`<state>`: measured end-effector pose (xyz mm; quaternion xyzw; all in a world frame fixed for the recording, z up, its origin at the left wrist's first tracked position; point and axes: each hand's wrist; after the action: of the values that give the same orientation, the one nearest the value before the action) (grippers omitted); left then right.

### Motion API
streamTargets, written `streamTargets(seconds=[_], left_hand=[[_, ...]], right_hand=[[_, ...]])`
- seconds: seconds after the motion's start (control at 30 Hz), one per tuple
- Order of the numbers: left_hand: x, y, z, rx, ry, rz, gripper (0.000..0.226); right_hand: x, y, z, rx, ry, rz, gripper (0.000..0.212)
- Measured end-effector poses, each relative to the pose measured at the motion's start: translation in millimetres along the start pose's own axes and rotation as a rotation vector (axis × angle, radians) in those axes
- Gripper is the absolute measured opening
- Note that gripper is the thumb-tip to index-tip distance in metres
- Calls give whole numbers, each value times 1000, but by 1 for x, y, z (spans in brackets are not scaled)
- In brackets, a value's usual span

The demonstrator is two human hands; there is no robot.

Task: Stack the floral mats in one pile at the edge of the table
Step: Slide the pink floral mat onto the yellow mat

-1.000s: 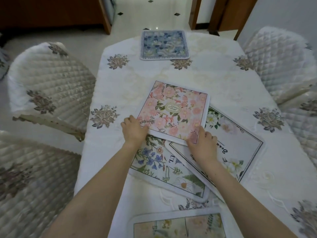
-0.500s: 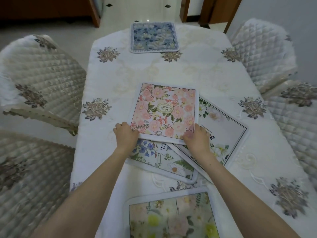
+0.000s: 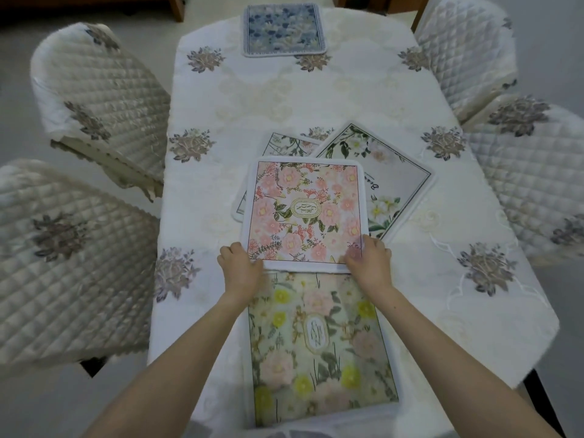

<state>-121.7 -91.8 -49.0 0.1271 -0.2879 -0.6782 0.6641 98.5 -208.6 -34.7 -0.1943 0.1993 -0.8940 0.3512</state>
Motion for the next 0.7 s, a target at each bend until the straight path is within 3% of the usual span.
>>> streamTargets(seconds=[0.23, 0.7], left_hand=[[67, -26, 8, 16, -13, 29, 50], [183, -67, 11, 45, -26, 118, 52]], right_hand=[[66, 25, 8, -54, -6, -64, 58], [148, 77, 0, 40, -52, 34, 39]])
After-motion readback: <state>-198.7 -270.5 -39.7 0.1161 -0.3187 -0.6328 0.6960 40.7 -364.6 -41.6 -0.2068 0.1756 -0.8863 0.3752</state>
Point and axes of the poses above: each hand's wrist, its own x-axis away from the middle knuckle, its own z-axis out of the back of the hand, y = z × x, and after that the axes turned 5 degrees about y, right-handed
